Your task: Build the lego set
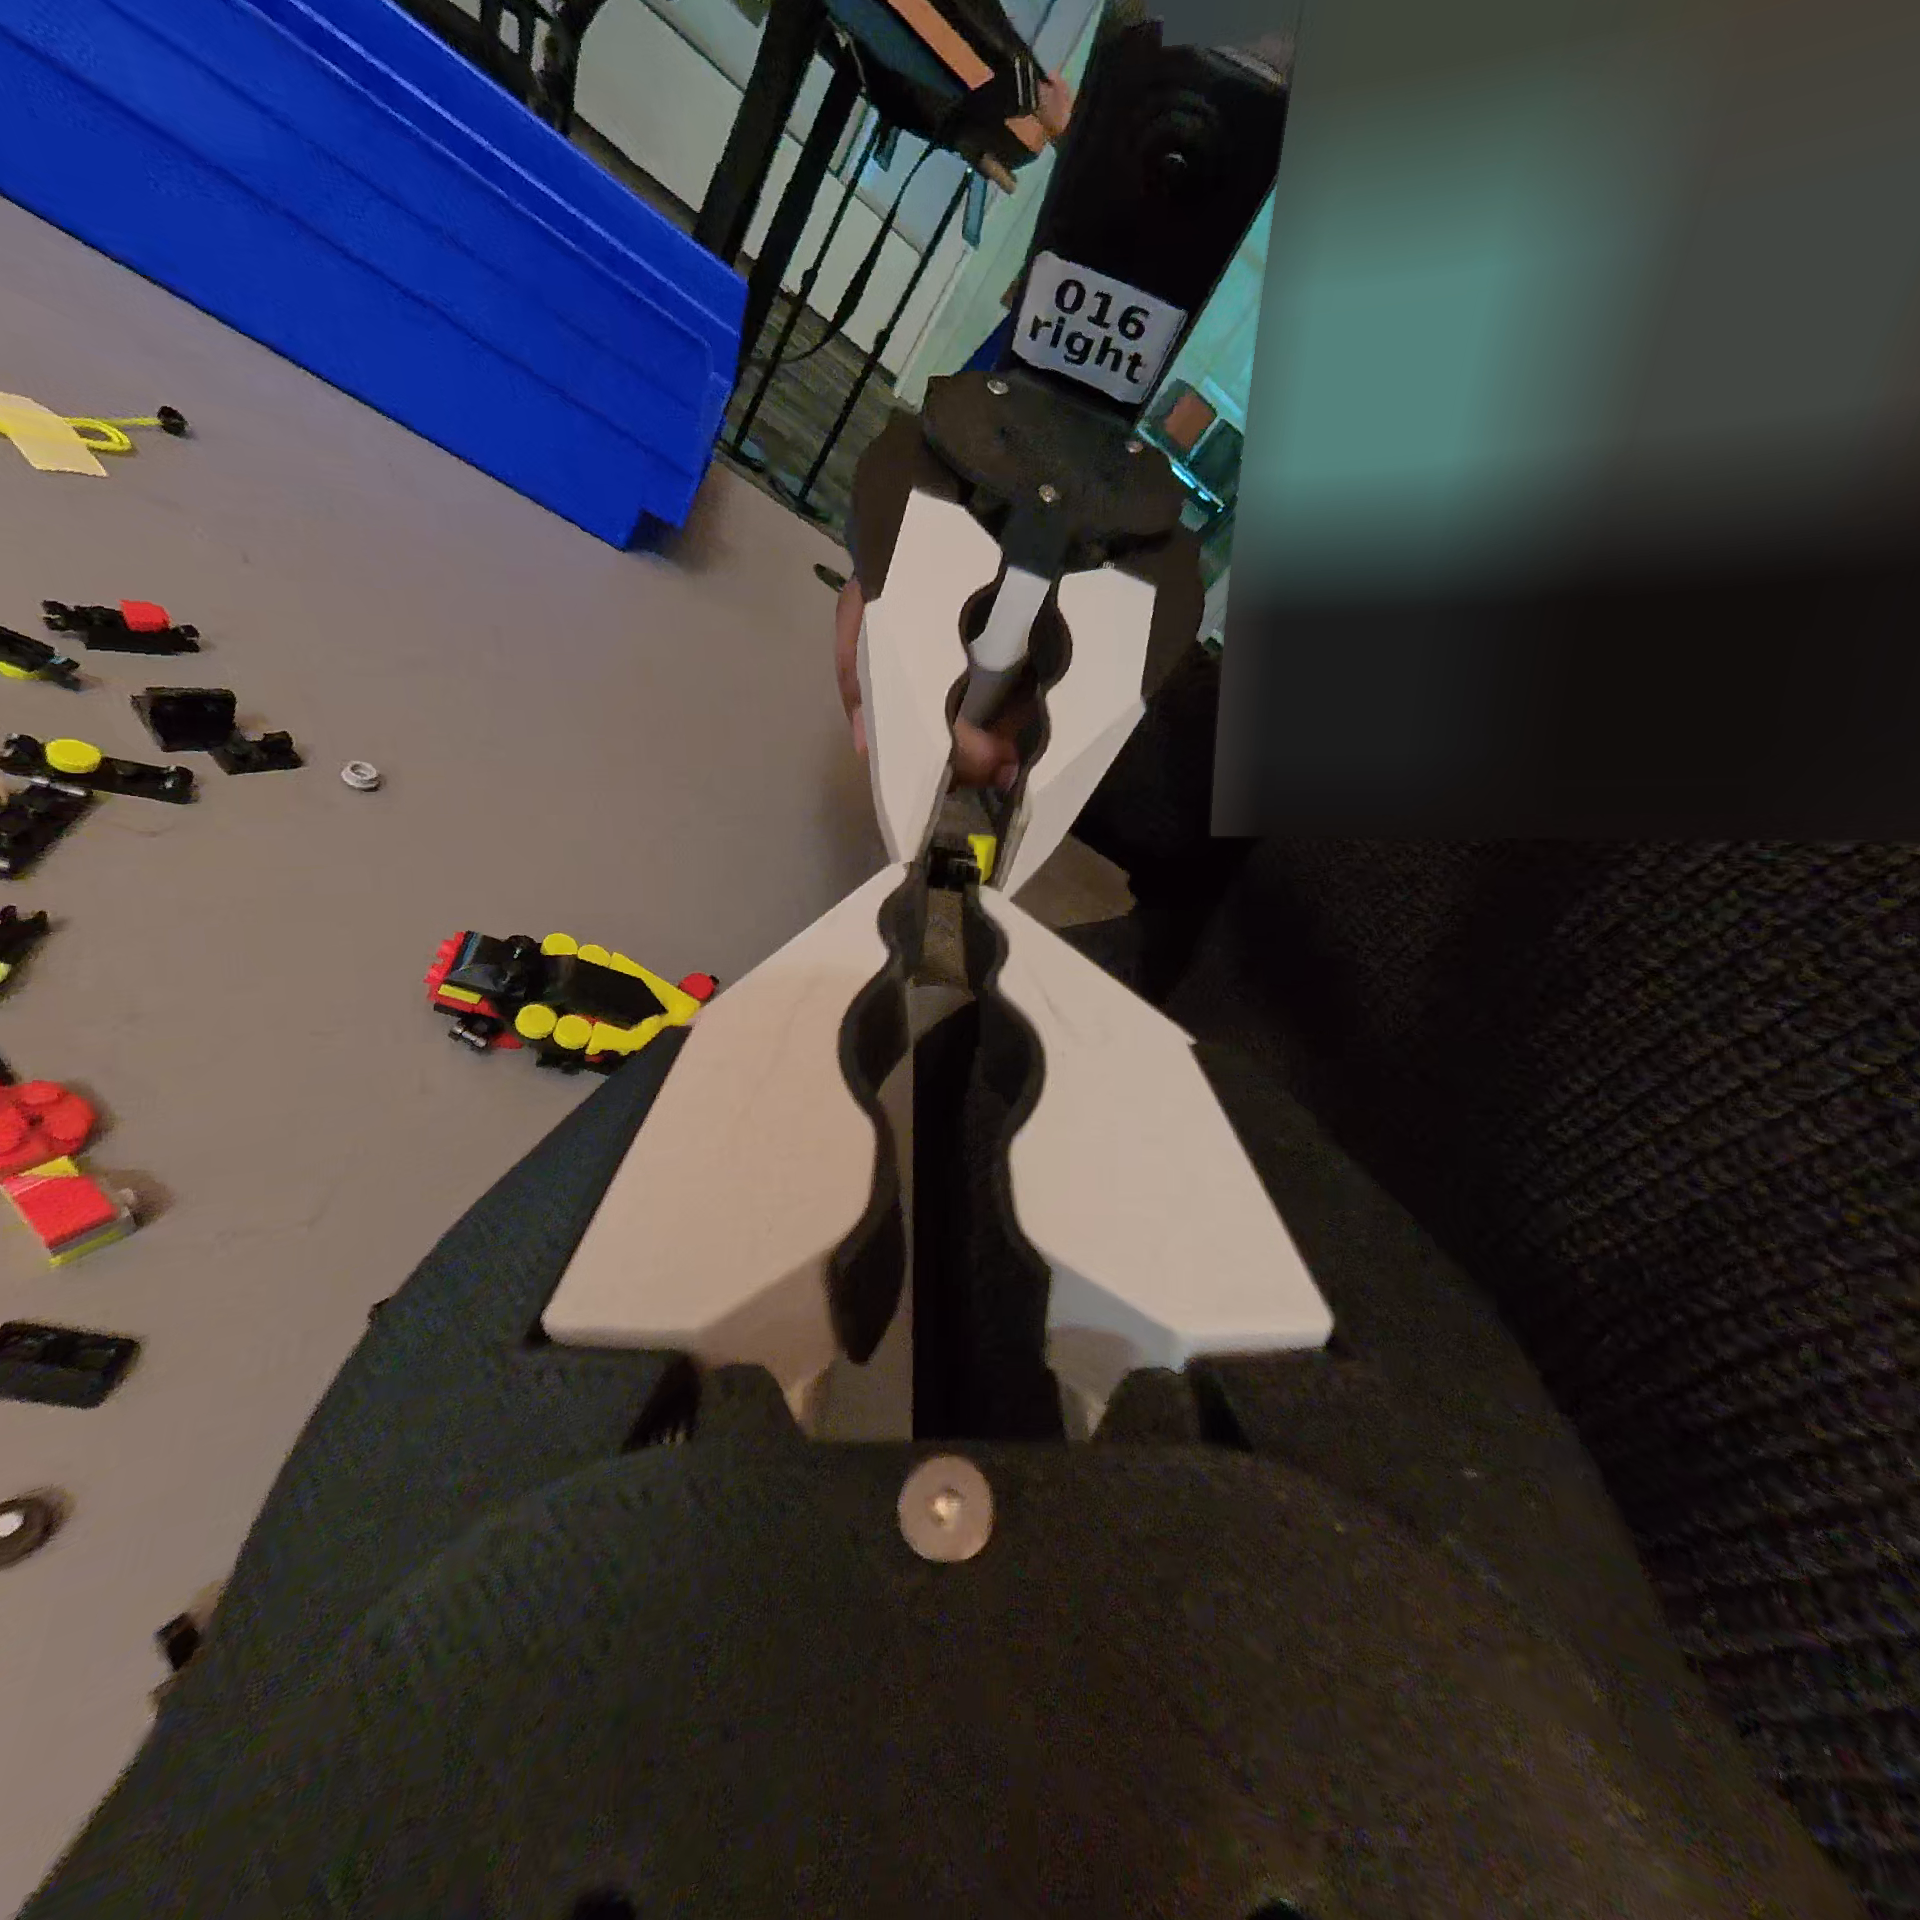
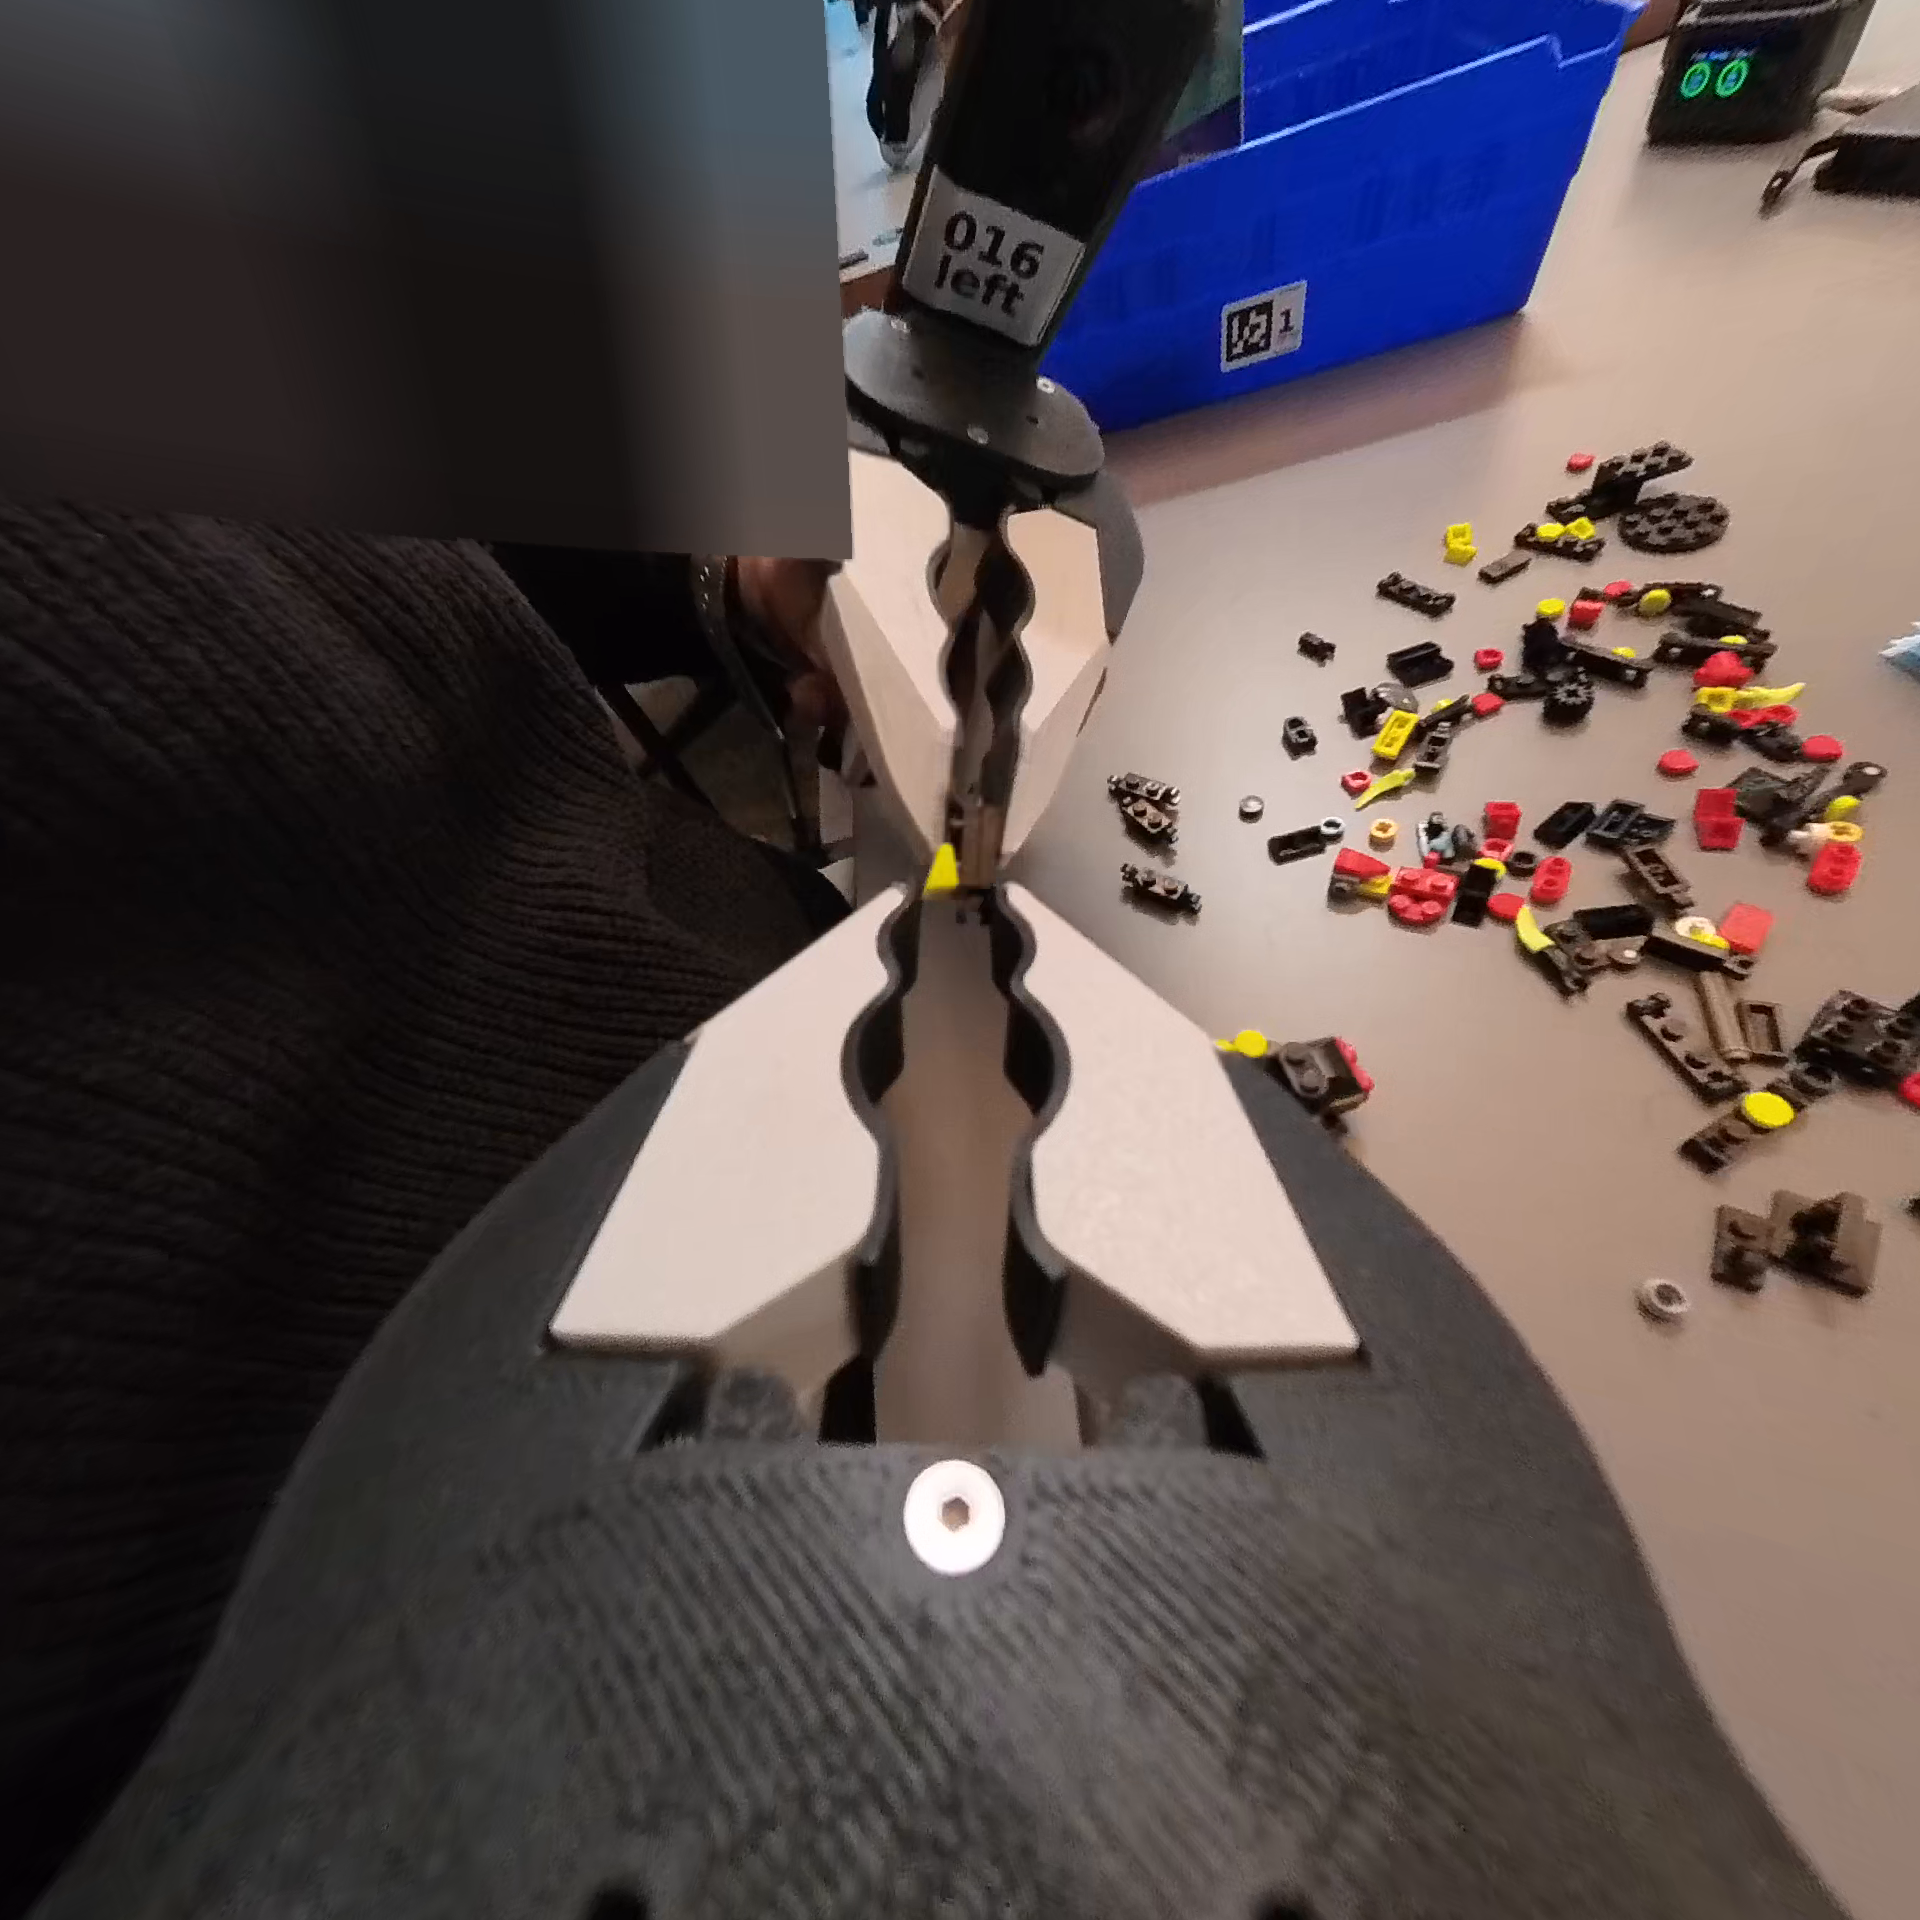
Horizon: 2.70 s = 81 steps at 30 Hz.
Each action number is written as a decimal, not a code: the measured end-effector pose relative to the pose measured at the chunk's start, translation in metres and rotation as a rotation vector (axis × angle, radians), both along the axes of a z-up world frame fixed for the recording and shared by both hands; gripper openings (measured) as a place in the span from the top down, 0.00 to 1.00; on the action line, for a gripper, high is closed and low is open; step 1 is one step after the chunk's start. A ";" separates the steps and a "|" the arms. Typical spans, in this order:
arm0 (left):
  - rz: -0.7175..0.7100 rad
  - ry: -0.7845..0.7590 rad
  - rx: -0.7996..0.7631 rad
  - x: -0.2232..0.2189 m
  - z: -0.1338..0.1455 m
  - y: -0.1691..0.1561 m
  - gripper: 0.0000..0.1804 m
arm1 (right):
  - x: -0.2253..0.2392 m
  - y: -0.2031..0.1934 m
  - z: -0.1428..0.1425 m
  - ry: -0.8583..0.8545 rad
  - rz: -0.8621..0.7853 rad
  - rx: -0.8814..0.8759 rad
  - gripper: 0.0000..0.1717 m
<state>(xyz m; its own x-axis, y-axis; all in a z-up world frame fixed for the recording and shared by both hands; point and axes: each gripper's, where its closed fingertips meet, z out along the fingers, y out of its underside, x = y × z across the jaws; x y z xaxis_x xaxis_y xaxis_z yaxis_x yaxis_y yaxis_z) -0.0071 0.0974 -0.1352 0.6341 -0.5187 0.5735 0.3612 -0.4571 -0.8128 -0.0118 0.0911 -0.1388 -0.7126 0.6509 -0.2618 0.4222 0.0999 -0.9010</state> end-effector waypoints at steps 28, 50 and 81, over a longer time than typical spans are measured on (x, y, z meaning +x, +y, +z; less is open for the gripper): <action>-0.036 0.120 -0.011 0.011 -0.008 -0.003 0.96 | 0.007 -0.004 -0.012 0.028 0.052 0.128 0.93; 0.006 0.033 0.027 0.007 0.010 0.002 0.97 | 0.003 0.001 0.011 0.054 0.007 -0.024 0.93; -0.055 -0.242 0.000 0.011 0.023 -0.001 0.97 | 0.010 0.000 0.024 -0.072 0.113 -0.345 0.94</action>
